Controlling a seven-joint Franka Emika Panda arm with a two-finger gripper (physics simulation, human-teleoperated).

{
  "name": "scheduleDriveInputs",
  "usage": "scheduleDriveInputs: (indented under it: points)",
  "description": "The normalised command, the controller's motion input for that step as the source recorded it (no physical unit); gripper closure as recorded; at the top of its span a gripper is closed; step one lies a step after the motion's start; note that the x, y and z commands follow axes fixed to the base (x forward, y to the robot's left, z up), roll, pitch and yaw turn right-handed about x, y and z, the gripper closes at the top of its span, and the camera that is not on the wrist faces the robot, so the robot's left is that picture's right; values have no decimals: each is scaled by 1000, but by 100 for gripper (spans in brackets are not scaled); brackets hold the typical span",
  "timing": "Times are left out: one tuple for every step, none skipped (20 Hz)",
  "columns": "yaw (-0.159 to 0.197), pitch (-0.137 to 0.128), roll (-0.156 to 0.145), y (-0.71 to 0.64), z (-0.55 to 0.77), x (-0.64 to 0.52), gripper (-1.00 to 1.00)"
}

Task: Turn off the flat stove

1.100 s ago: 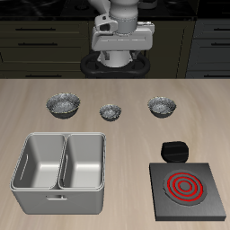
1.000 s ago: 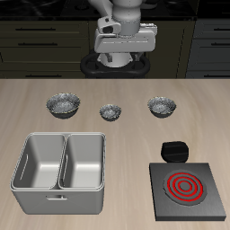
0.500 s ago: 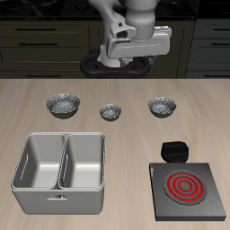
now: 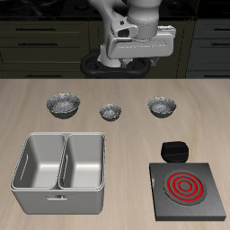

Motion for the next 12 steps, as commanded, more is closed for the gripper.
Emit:
scheduleDriveInputs:
  points:
    - [4,8,21,77,30,269,-100]
    - [8,17,-22,10,44,357,-100]
    - [36,-51,-38,148,93,293,-100]
    - [25,23,-13,77,-9,382,-100]
    - [26,34,-25,198,0,370,-100]
    - [54,-29,15,194,42,255,-100]
    - [0,0,0,-32,-1,24,-100]
    - [42,4,-17,172,56,270,-100]
    - [-22,1,-15,130,50,246,-100]
    - [51,-12,26,231,12,216,-100]
    - [28,7,-31,135,26,223,-100]
    - [-15,6,5,151,9,160,-100]
